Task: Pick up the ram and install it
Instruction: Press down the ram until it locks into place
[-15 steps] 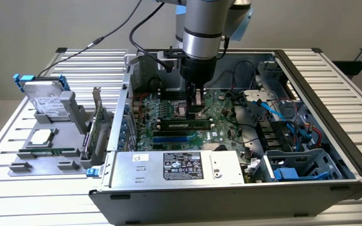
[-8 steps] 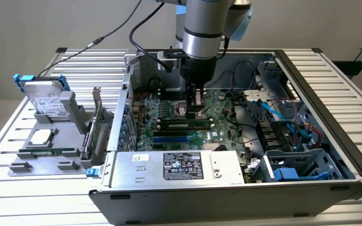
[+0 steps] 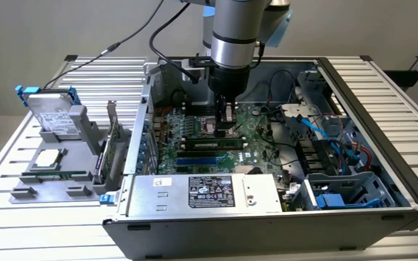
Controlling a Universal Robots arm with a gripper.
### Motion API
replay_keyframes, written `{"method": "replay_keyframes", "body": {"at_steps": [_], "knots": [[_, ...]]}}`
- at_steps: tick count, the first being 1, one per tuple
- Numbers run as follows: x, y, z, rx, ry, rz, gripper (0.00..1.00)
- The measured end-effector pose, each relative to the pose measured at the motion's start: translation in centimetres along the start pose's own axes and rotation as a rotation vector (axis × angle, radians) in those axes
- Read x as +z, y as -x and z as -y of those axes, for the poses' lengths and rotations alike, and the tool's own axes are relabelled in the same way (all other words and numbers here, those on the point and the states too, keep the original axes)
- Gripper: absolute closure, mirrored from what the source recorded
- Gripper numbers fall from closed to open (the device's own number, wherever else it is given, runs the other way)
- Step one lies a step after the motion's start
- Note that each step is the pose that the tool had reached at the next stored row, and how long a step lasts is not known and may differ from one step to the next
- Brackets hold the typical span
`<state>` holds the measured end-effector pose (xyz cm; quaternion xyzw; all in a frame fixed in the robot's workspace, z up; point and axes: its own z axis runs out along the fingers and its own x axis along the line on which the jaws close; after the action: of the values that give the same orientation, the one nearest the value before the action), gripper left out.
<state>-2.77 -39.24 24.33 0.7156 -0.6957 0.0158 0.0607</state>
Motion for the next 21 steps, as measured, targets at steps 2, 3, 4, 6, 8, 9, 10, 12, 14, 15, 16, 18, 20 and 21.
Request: {"method": "replay_keyframes", "body": {"at_steps": [2,3,4,6,8,9,10,12,14,15,16,18,20,21], "knots": [[0.0,0.0,0.01,0.0,0.0001,0.0,0.9],[-0.02,0.0,0.16,0.0,0.0001,-0.0001,0.9],[-0.04,0.0,0.48,0.0,0.0001,-0.0002,0.9],[-0.08,0.0,1.28,0.0,0.0,0.0003,0.9],[-0.13,-0.1,2.16,0.0,0.0,0.0006,0.9],[-0.15,-0.1,2.47,0.0,0.0,0.0007,0.9],[-0.14,-0.1,2.58,0.0,-0.0001,0.0007,0.9],[0.08,-0.1,2.6,0.0,0.0,0.0005,0.9],[0.4,0.0,2.62,0.0,0.0,0.0007,0.9],[0.52,0.0,2.62,0.0,0.0,0.0006,0.9],[0.64,0.0,2.63,0.0,0.0,0.0007,0.9],[0.89,0.0,2.65,0.0,0.0001,0.0007,0.9],[1.1,0.1,2.66,0.001,0.0001,0.0007,0.9],[1.18,0.1,2.66,0.001,0.0001,0.0007,0.9]]}}
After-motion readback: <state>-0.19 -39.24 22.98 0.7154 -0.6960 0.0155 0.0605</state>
